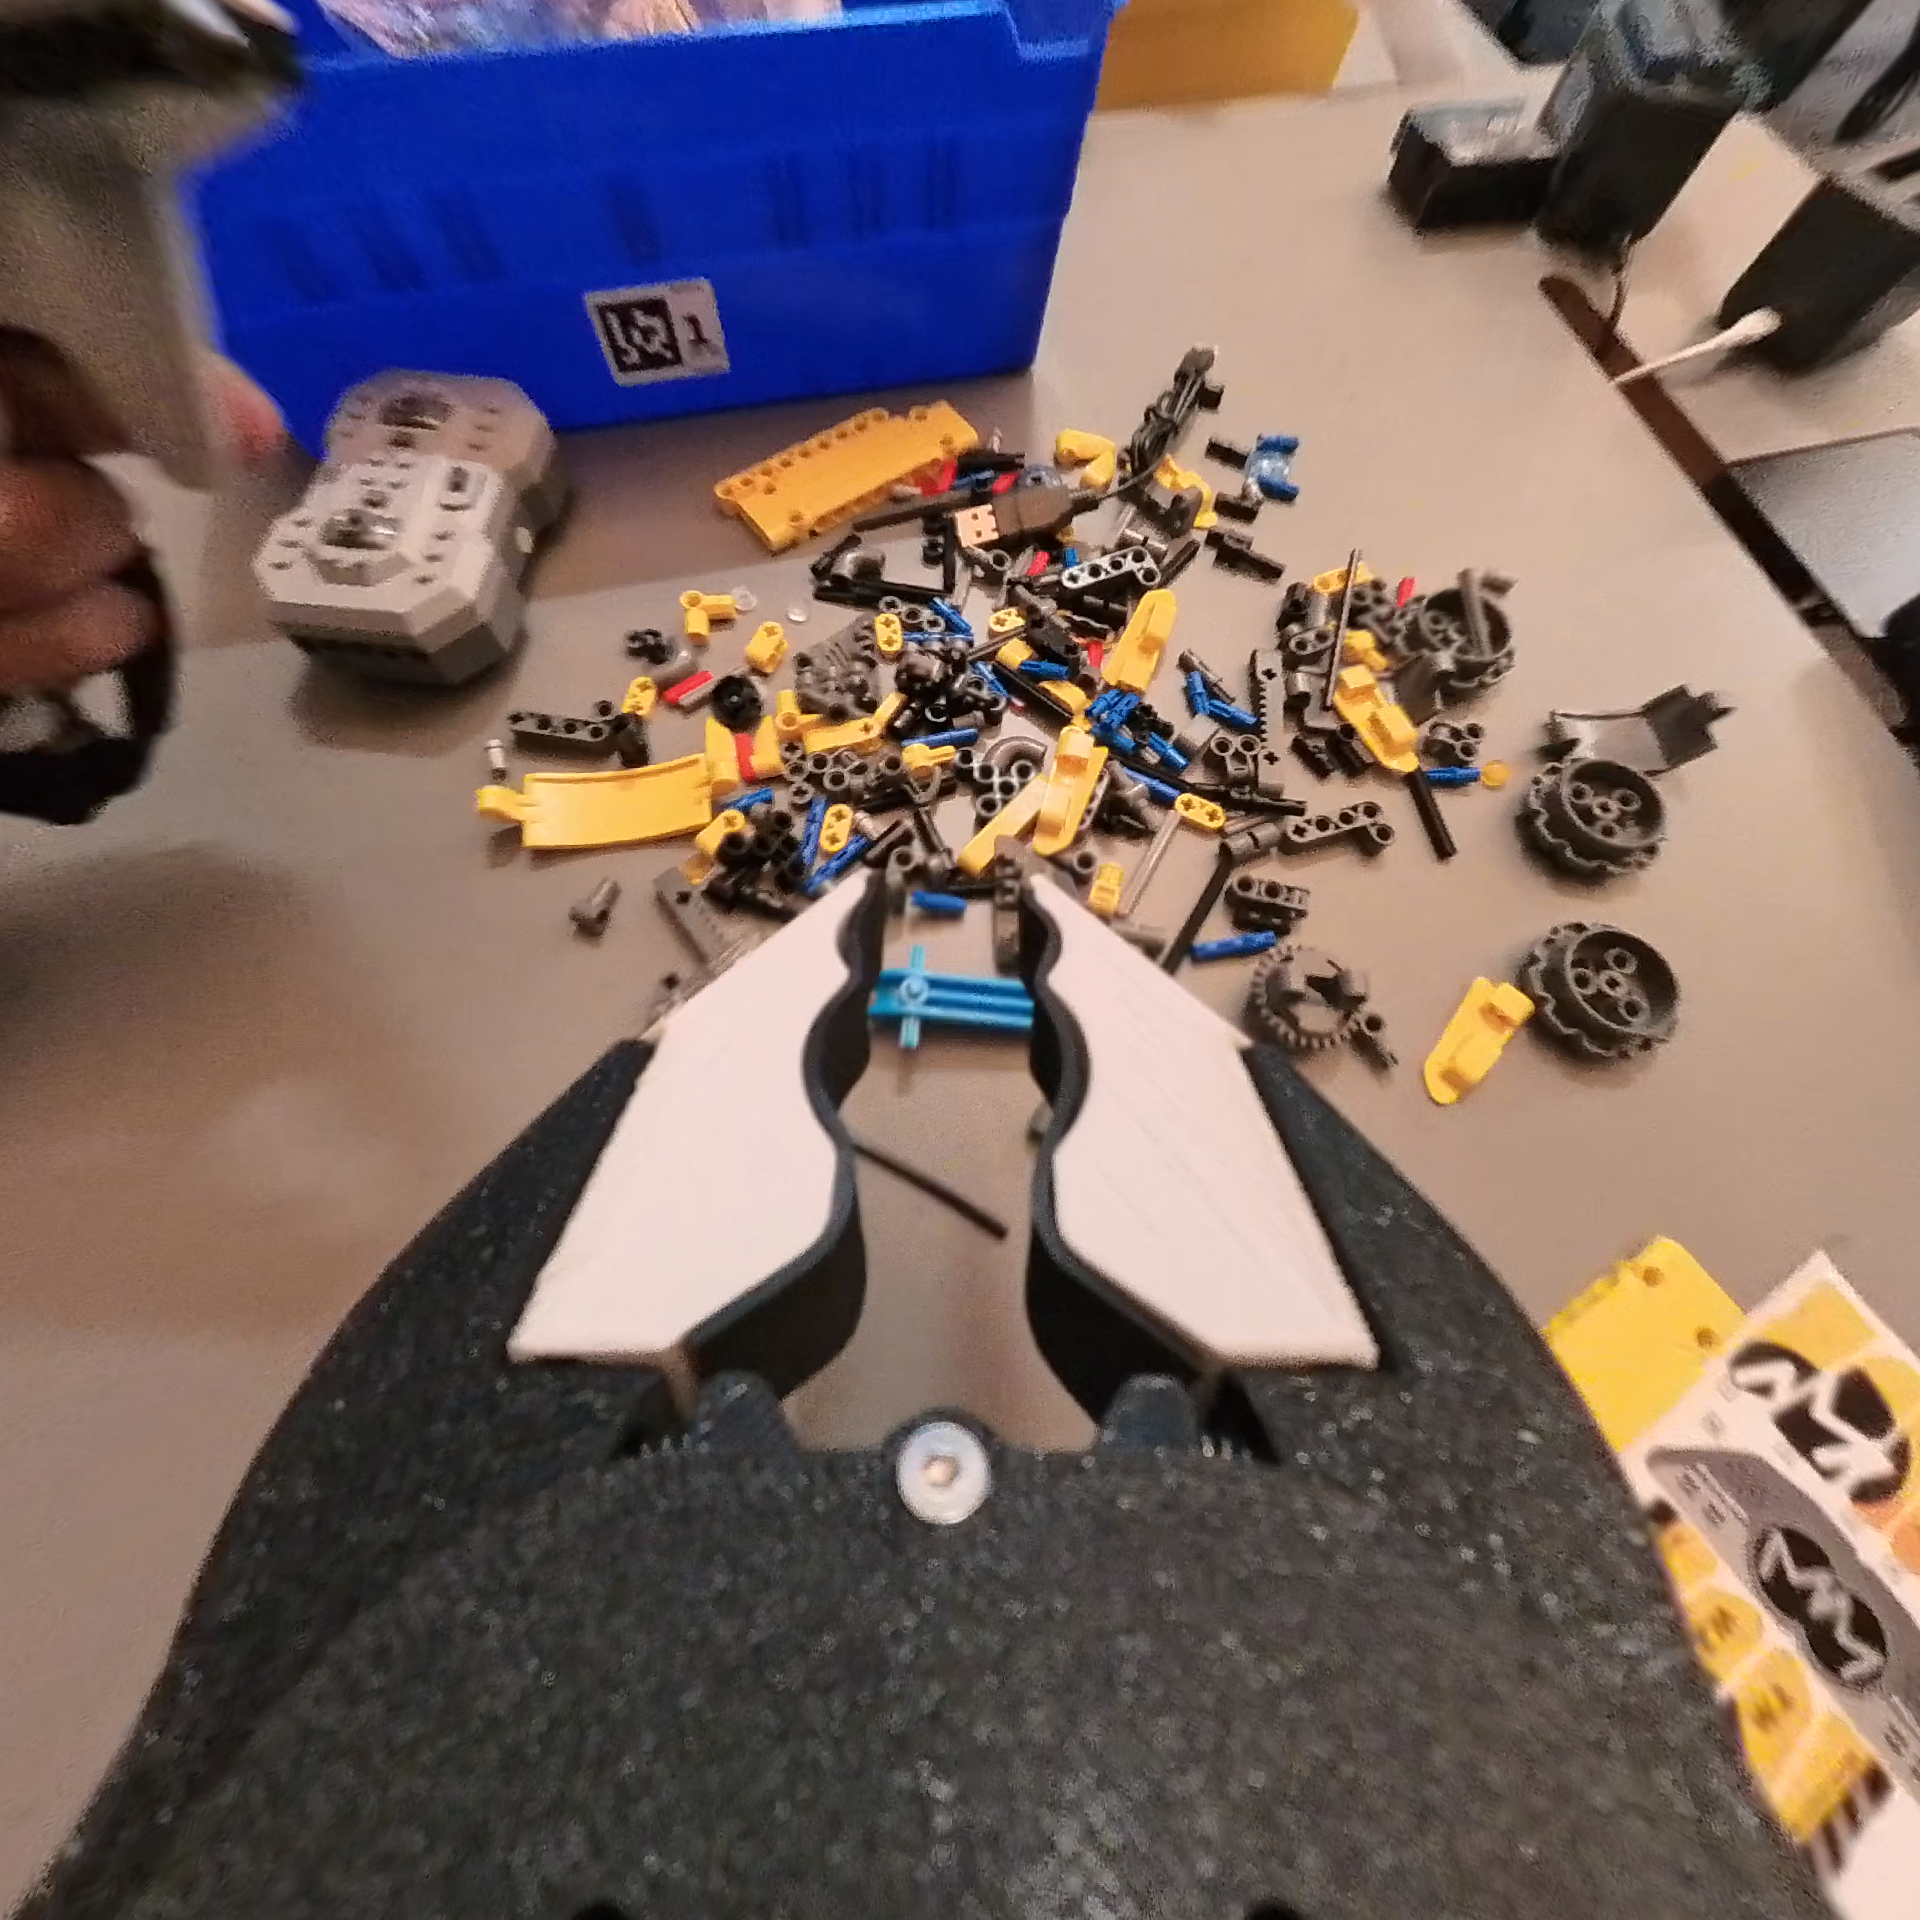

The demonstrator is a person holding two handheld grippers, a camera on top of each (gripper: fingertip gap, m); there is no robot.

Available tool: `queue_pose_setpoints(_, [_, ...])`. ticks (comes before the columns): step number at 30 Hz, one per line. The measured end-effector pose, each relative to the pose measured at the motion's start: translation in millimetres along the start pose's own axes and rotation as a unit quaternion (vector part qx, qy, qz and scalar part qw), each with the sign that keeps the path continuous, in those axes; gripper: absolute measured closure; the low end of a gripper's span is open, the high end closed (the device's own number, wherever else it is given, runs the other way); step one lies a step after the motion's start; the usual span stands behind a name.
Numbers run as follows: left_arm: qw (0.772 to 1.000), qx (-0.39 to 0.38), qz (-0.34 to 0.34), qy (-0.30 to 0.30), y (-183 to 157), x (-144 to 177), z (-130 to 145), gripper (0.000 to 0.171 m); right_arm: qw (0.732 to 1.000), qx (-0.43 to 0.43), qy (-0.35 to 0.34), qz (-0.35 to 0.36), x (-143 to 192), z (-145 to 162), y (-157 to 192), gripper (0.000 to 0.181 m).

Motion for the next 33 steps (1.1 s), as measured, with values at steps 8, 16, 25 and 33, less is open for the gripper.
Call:
queue_pose_setpoints(8, [0.969, 0.114, 0.175, 0.135, -24.9, -52.7, 47.6, 0.166, 0.989, 0.069, -0.122, 0.053, 83.1, 23.8, 34.7, 0.146])
queue_pose_setpoints(16, [0.937, 0.192, 0.234, 0.175, -42.6, -84.9, 87.2, 0.166, 0.948, 0.149, -0.246, 0.137, 127.4, 35.1, 48.9, 0.141])
queue_pose_setpoints(25, [0.915, 0.176, 0.328, 0.159, -72.0, -105.0, 121.2, 0.166, 0.943, 0.131, -0.285, 0.107, 144.1, 41.9, 50.8, 0.139])
queue_pose_setpoints(33, [0.901, 0.173, 0.365, 0.160, -78.4, -104.9, 128.7, 0.166, 0.921, 0.208, -0.299, 0.137, 153.8, 42.1, 63.9, 0.156])
Point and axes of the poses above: each gripper's, where its closed fingertips meet, x back along the fingers, z out of its underside, y = z × x across the jaws, the point moved 8 cm from there along x, back along the fingers, and after that the axes turned 7 degrees about x, right-handed, at the moved point
